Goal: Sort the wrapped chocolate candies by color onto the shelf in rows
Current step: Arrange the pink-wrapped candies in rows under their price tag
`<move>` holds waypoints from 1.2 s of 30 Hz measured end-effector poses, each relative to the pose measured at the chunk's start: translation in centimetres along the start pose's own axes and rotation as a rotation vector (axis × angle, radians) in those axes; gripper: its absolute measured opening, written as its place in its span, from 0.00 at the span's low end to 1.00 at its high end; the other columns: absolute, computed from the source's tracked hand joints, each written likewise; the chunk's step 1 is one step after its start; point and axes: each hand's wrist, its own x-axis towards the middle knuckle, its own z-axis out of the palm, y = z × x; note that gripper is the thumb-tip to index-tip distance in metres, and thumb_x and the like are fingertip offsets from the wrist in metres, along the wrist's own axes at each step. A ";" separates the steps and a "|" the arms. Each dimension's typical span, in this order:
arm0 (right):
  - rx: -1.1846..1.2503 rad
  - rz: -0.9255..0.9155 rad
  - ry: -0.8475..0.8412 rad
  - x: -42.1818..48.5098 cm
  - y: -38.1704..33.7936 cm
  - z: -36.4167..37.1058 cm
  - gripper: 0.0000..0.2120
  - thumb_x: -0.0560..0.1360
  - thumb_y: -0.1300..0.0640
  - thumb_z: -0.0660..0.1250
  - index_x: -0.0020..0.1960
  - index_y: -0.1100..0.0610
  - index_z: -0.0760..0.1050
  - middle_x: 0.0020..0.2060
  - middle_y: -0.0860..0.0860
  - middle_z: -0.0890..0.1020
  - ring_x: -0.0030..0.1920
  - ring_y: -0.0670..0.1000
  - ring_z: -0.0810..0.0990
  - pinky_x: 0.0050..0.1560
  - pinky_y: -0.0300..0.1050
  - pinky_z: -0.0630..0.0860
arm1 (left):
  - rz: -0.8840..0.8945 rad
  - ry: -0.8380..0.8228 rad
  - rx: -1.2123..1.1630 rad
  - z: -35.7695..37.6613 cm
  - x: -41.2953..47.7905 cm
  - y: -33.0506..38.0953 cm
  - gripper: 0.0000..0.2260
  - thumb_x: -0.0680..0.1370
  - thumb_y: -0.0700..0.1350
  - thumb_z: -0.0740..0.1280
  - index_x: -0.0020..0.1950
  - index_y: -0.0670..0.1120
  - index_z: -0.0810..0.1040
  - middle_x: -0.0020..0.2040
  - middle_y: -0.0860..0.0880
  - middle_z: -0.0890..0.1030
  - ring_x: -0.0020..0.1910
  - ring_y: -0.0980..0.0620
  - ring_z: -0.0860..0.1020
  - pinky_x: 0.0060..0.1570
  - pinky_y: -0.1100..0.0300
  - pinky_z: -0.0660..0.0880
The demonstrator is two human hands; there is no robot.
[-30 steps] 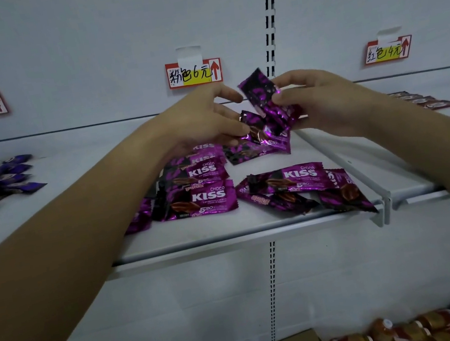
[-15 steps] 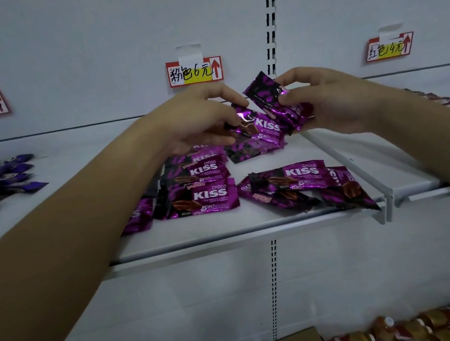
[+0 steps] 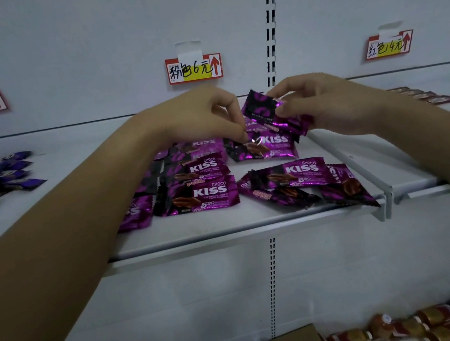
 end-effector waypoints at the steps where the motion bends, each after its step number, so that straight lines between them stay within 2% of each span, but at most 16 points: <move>1: -0.056 0.002 0.002 -0.1 0.1 0.1 0.07 0.77 0.62 0.64 0.53 0.55 0.75 0.34 0.47 0.80 0.33 0.43 0.78 0.36 0.33 0.74 | -0.002 -0.027 0.023 0.0 0.0 -0.1 0.03 0.72 0.43 0.73 0.42 0.46 0.79 0.35 0.56 0.84 0.34 0.64 0.79 0.37 0.72 0.70; 2: -0.112 -0.002 0.011 -0.3 0.1 0.2 0.07 0.77 0.62 0.65 0.54 0.54 0.75 0.35 0.46 0.80 0.33 0.41 0.77 0.35 0.32 0.73 | -0.004 -0.047 0.050 0.1 0.1 -0.2 0.04 0.72 0.43 0.73 0.41 0.46 0.79 0.34 0.58 0.83 0.32 0.65 0.78 0.36 0.72 0.70; 5: -0.233 -0.033 0.074 -0.4 -0.1 0.2 0.09 0.76 0.60 0.65 0.56 0.54 0.76 0.39 0.46 0.81 0.37 0.38 0.78 0.39 0.28 0.71 | -0.008 -0.076 0.106 0.2 0.3 -0.7 0.04 0.71 0.45 0.74 0.40 0.48 0.80 0.33 0.57 0.82 0.33 0.63 0.78 0.40 0.64 0.69; 6: -0.251 -0.034 0.098 -0.4 -0.1 0.2 0.09 0.76 0.60 0.65 0.56 0.54 0.75 0.42 0.47 0.81 0.39 0.39 0.78 0.41 0.28 0.71 | -0.010 -0.086 0.114 0.2 0.4 -0.8 0.04 0.70 0.46 0.75 0.40 0.48 0.81 0.35 0.55 0.83 0.34 0.62 0.78 0.41 0.62 0.70; 8: -0.275 -0.027 0.126 -0.4 0.0 0.2 0.10 0.77 0.59 0.65 0.58 0.54 0.75 0.45 0.50 0.81 0.43 0.44 0.77 0.45 0.36 0.71 | -0.013 -0.115 0.145 0.2 0.4 -0.9 0.04 0.70 0.46 0.75 0.41 0.48 0.82 0.38 0.51 0.83 0.34 0.60 0.76 0.42 0.62 0.71; 10: -0.289 -0.020 0.120 -0.3 0.1 0.3 0.09 0.77 0.60 0.65 0.57 0.54 0.75 0.44 0.50 0.81 0.44 0.49 0.76 0.47 0.44 0.69 | 0.005 -0.122 0.160 0.3 0.3 -0.9 0.03 0.71 0.46 0.74 0.42 0.49 0.82 0.39 0.52 0.83 0.33 0.62 0.75 0.41 0.64 0.71; 14: -0.262 -0.018 0.103 -0.2 0.3 0.5 0.08 0.77 0.61 0.65 0.55 0.54 0.75 0.41 0.50 0.80 0.44 0.51 0.75 0.48 0.46 0.69 | 0.078 -0.120 0.151 0.4 0.5 -0.8 0.07 0.70 0.51 0.74 0.46 0.53 0.83 0.42 0.53 0.83 0.35 0.64 0.75 0.39 0.71 0.69; 18: -0.241 -0.029 0.121 -0.1 0.3 0.3 0.08 0.76 0.60 0.66 0.54 0.53 0.75 0.41 0.49 0.80 0.43 0.49 0.77 0.48 0.43 0.71 | 0.059 -0.165 0.222 0.3 0.4 -1.0 0.10 0.70 0.54 0.73 0.50 0.55 0.83 0.46 0.51 0.82 0.40 0.60 0.76 0.42 0.65 0.70; 20: -0.146 -0.038 0.088 -0.1 0.2 0.3 0.08 0.76 0.61 0.65 0.53 0.53 0.76 0.40 0.50 0.81 0.41 0.47 0.78 0.45 0.39 0.74 | 0.059 -0.132 0.210 0.2 0.4 -0.9 0.10 0.70 0.54 0.73 0.49 0.53 0.83 0.44 0.53 0.83 0.37 0.63 0.76 0.41 0.66 0.69; 23: 0.032 -0.040 0.005 -0.1 0.0 0.1 0.08 0.77 0.64 0.63 0.53 0.54 0.77 0.39 0.52 0.82 0.40 0.49 0.79 0.43 0.39 0.76 | 0.008 0.031 0.074 -0.1 0.5 -0.8 0.15 0.68 0.55 0.74 0.49 0.49 0.80 0.40 0.55 0.83 0.34 0.64 0.77 0.39 0.68 0.69; 25: 0.074 -0.040 -0.020 0.0 0.1 0.2 0.08 0.76 0.65 0.64 0.53 0.55 0.76 0.41 0.57 0.81 0.41 0.53 0.78 0.48 0.44 0.74 | -0.058 0.102 -0.128 -0.3 0.5 -0.8 0.19 0.67 0.54 0.75 0.52 0.47 0.75 0.42 0.53 0.84 0.40 0.59 0.81 0.44 0.62 0.75; 27: 0.094 -0.046 -0.039 0.1 0.2 0.2 0.09 0.75 0.65 0.66 0.52 0.55 0.77 0.42 0.59 0.80 0.42 0.54 0.77 0.50 0.46 0.72 | -0.074 0.111 -0.345 0.0 0.5 -0.6 0.20 0.69 0.48 0.74 0.56 0.46 0.72 0.45 0.48 0.85 0.45 0.53 0.84 0.49 0.56 0.79; 30: 0.125 -0.065 -0.061 0.1 0.3 0.4 0.09 0.74 0.66 0.66 0.52 0.56 0.77 0.43 0.55 0.81 0.42 0.50 0.80 0.47 0.41 0.76 | -0.061 0.098 -0.551 0.4 0.5 -0.2 0.18 0.73 0.40 0.72 0.61 0.42 0.71 0.47 0.42 0.85 0.45 0.45 0.84 0.46 0.57 0.81; 33: 0.067 -0.071 -0.033 0.1 0.3 0.4 0.15 0.68 0.58 0.70 0.55 0.57 0.77 0.45 0.56 0.81 0.45 0.52 0.80 0.48 0.44 0.77 | -0.044 0.108 -0.560 0.7 0.7 -0.2 0.16 0.74 0.35 0.70 0.61 0.41 0.73 0.48 0.41 0.84 0.45 0.43 0.84 0.41 0.58 0.81; 36: -0.018 -0.080 0.071 -0.4 -0.5 0.3 0.21 0.64 0.49 0.71 0.54 0.57 0.75 0.42 0.52 0.81 0.42 0.49 0.81 0.47 0.44 0.79 | -0.053 0.158 -0.483 0.4 0.7 -0.5 0.16 0.74 0.34 0.69 0.60 0.44 0.76 0.47 0.42 0.84 0.43 0.46 0.84 0.37 0.61 0.81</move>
